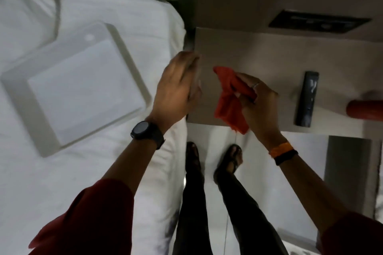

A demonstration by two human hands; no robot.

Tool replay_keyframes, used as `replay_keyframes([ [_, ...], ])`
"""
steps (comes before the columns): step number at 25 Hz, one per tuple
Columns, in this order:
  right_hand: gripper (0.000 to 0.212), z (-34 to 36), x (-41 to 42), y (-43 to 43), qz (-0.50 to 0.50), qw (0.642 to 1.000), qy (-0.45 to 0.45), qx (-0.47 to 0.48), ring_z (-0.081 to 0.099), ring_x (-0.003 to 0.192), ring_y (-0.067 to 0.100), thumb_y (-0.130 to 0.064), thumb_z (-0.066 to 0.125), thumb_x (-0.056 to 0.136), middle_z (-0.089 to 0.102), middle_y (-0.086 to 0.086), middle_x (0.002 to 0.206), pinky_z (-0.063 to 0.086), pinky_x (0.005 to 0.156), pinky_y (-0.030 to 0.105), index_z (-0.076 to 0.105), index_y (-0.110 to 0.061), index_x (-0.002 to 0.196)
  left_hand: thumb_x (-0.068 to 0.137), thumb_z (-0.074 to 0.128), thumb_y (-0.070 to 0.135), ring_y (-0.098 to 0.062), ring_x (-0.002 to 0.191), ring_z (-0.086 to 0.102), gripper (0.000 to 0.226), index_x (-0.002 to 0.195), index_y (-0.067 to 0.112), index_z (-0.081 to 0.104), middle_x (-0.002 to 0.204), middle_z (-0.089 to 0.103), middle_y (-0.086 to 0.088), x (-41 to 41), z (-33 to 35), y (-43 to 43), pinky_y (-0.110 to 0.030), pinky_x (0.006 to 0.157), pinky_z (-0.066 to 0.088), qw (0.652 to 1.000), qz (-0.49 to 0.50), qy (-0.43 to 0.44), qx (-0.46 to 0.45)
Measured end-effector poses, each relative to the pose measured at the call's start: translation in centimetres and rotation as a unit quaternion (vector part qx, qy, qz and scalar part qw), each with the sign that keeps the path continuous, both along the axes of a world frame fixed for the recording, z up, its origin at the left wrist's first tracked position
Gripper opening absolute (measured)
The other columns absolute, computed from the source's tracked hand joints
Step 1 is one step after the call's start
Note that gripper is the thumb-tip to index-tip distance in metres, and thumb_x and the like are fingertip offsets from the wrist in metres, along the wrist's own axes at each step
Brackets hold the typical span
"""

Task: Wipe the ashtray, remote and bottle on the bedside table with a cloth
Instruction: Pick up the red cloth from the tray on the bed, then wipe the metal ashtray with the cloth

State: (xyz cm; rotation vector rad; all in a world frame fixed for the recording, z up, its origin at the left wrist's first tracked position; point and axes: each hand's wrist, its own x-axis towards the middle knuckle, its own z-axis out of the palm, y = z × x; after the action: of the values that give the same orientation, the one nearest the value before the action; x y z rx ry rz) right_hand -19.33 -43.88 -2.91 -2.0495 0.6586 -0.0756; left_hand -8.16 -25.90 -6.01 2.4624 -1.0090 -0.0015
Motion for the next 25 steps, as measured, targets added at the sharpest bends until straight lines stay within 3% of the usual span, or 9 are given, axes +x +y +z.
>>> replay_keyframes([
  [2,0.044,-3.5,-4.2,-3.3,-0.026,0.998,0.051,-0.002,0.057,0.107,-0.015,0.003,0.057,0.093,0.059,-0.016,0.12,0.044,0.094,0.0,0.057,-0.02,0.13,0.085,0.065,0.005,-0.035,0.136,0.046,0.056,0.138,-0.003,0.05,0.143,0.051,-0.021,-3.1,-4.1,-3.2,-0.045,0.115,0.042,0.996,-0.029,0.088,0.015],
  [4,0.04,-7.4,-7.8,-6.4,-0.06,0.995,0.076,-0.027,0.06,0.104,-0.01,-0.001,0.057,0.094,0.062,-0.017,0.117,0.05,0.093,0.007,0.058,-0.023,0.128,0.087,0.064,0.016,-0.035,0.137,0.045,0.057,0.14,-0.001,0.048,0.144,0.049,-0.02,-5.4,-9.2,-5.7,-0.047,0.113,0.044,0.985,-0.057,0.158,0.044],
  [6,0.037,-11.3,-9.9,-8.6,-0.094,0.99,0.081,-0.069,0.062,0.113,0.005,-0.006,0.058,0.095,0.066,-0.004,0.125,0.052,0.099,0.021,0.058,-0.017,0.131,0.086,0.058,0.04,-0.037,0.137,0.045,0.068,0.14,-0.001,0.048,0.144,0.048,-0.022,-6.4,-13.6,-7.4,-0.048,0.114,0.043,0.976,-0.085,0.185,0.074],
  [9,0.045,-17.0,-9.7,-9.0,-0.035,0.993,0.067,-0.09,0.05,0.131,0.018,-0.019,0.056,0.096,0.054,0.008,0.144,0.044,0.113,0.039,0.048,-0.014,0.14,0.079,0.071,0.041,-0.039,0.138,0.043,0.08,0.142,0.0,0.045,0.147,0.046,-0.021,-6.3,-18.7,-10.8,-0.047,0.116,0.039,0.963,-0.126,0.223,0.085],
  [11,0.058,-20.2,-7.9,-7.8,0.093,0.984,0.082,-0.128,0.032,0.146,0.027,-0.039,0.042,0.098,0.034,0.01,0.158,0.025,0.122,0.041,0.032,-0.013,0.149,0.078,0.077,0.042,-0.033,0.135,0.048,0.079,0.141,0.006,0.048,0.145,0.051,-0.014,-5.6,-20.8,-12.7,-0.045,0.115,0.041,0.959,-0.138,0.242,0.058],
  [13,0.061,-22.6,-6.2,-7.5,0.139,0.973,0.083,-0.162,0.015,0.153,0.029,-0.042,0.03,0.101,0.021,0.011,0.163,0.011,0.126,0.041,0.02,-0.011,0.152,0.074,0.076,0.052,-0.028,0.132,0.051,0.081,0.14,0.011,0.051,0.142,0.055,-0.008,-4.8,-22.1,-13.6,-0.041,0.113,0.04,0.963,-0.132,0.233,0.041],
  [18,0.047,-23.5,-10.5,-5.7,0.102,0.975,0.04,-0.194,0.016,0.152,0.031,-0.022,0.036,0.107,0.026,0.013,0.161,0.016,0.128,0.044,0.026,-0.007,0.151,0.065,0.075,0.046,-0.029,0.136,0.044,0.095,0.145,0.007,0.045,0.147,0.05,-0.011,-4.8,-21.8,-12.7,-0.021,0.115,0.024,0.96,-0.106,0.252,0.052],
  [23,0.048,-24.4,-6.1,-7.2,0.068,0.985,0.051,-0.152,0.017,0.152,0.031,-0.025,0.032,0.107,0.026,0.014,0.162,0.022,0.125,0.049,0.025,-0.007,0.151,0.064,0.085,0.05,-0.029,0.132,0.048,0.096,0.142,0.008,0.048,0.144,0.053,-0.008,-4.6,-22.2,-12.8,-0.029,0.116,0.033,0.964,-0.117,0.234,0.048],
  [25,0.047,-24.4,-7.2,-6.7,0.054,0.985,0.038,-0.158,0.017,0.152,0.03,-0.024,0.033,0.107,0.027,0.013,0.161,0.02,0.126,0.046,0.027,-0.008,0.151,0.065,0.083,0.05,-0.029,0.133,0.046,0.098,0.144,0.008,0.045,0.146,0.051,-0.008,-4.7,-22.3,-12.7,-0.026,0.116,0.03,0.963,-0.116,0.239,0.047],
])
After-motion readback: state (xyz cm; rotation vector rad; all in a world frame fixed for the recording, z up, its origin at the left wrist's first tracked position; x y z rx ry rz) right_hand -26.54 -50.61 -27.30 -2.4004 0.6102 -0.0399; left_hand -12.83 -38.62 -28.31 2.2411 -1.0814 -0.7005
